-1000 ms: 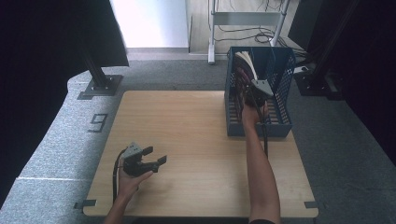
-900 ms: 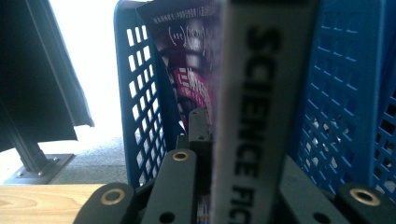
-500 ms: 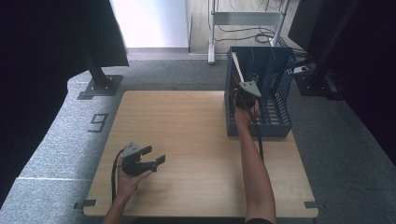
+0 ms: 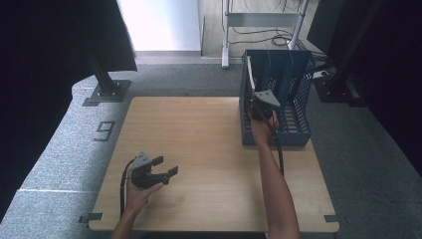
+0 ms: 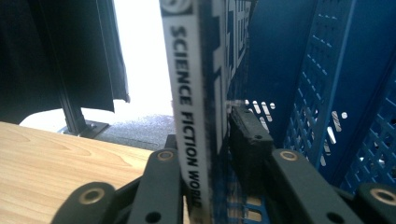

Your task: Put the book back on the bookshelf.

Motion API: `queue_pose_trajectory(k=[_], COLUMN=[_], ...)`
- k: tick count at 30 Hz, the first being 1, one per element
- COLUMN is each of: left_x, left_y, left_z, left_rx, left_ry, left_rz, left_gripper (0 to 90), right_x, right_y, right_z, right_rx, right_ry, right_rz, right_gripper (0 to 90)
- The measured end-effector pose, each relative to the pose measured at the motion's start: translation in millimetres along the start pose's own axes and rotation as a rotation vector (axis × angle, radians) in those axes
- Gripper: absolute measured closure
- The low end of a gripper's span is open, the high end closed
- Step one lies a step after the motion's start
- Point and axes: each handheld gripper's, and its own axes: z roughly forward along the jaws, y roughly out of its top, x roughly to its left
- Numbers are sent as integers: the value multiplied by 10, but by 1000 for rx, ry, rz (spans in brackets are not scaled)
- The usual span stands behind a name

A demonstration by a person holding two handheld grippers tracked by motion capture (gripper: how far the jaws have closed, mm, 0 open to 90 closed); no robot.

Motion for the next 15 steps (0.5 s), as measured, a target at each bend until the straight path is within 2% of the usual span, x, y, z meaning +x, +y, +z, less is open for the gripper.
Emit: queue_pose_trajectory(k=[10, 15], left_x=[34, 46], left_y=[-7, -9], left_z=[3, 0], left_rx=[2, 1], left_ry=[6, 9], left_rz=[-8, -10], left_gripper=[199, 199], right_x=[-18, -24], right_y=[-19, 12], right_z=[100, 158], right_rx=[-39, -27], right_ry=[1, -1], right_rz=[9, 8], right_gripper=[754, 750])
